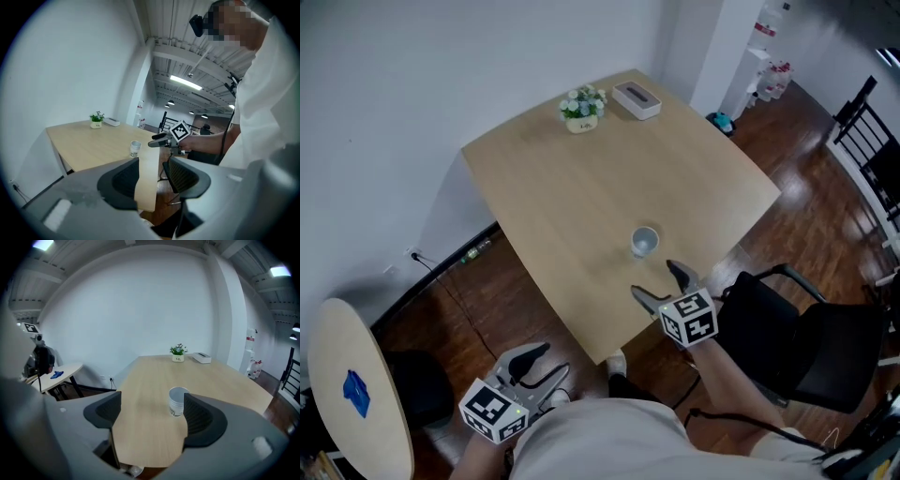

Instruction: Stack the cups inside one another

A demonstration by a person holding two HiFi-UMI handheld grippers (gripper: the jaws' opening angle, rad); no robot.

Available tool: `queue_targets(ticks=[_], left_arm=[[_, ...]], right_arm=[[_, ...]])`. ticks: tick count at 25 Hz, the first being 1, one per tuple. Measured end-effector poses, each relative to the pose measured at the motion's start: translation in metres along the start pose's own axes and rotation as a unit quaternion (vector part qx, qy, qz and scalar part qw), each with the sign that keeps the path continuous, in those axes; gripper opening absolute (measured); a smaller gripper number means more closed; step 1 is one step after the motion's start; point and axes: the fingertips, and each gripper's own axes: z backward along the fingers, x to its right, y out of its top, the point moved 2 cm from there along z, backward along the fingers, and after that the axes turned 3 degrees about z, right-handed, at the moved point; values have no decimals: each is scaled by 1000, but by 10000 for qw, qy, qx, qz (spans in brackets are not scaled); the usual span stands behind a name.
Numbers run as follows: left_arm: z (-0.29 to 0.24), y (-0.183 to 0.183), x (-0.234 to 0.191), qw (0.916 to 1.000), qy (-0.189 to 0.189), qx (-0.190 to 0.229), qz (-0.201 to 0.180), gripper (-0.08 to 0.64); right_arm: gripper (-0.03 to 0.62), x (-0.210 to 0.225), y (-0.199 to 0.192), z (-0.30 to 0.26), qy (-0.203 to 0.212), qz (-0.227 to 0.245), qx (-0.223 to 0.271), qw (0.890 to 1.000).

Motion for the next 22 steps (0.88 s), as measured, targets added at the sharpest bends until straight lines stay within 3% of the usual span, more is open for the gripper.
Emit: queue_targets(ticks=[7, 13, 18, 22], left_arm=[[72, -21, 11, 9978, -592, 194, -225, 215], [114, -65, 18, 9938, -1083, 43, -246, 215], [127, -90, 36, 9900, -1365, -109, -352, 215], [131, -93, 50, 9894, -1374, -83, -453, 215]], right_arm=[[411, -122, -15, 65, 30, 191, -253, 9995], [411, -215, -41, 117, -100, -134, -381, 9991], [411, -267, -70, 147, -123, -359, -542, 9978], [411, -291, -83, 170, -77, -353, -548, 9978]])
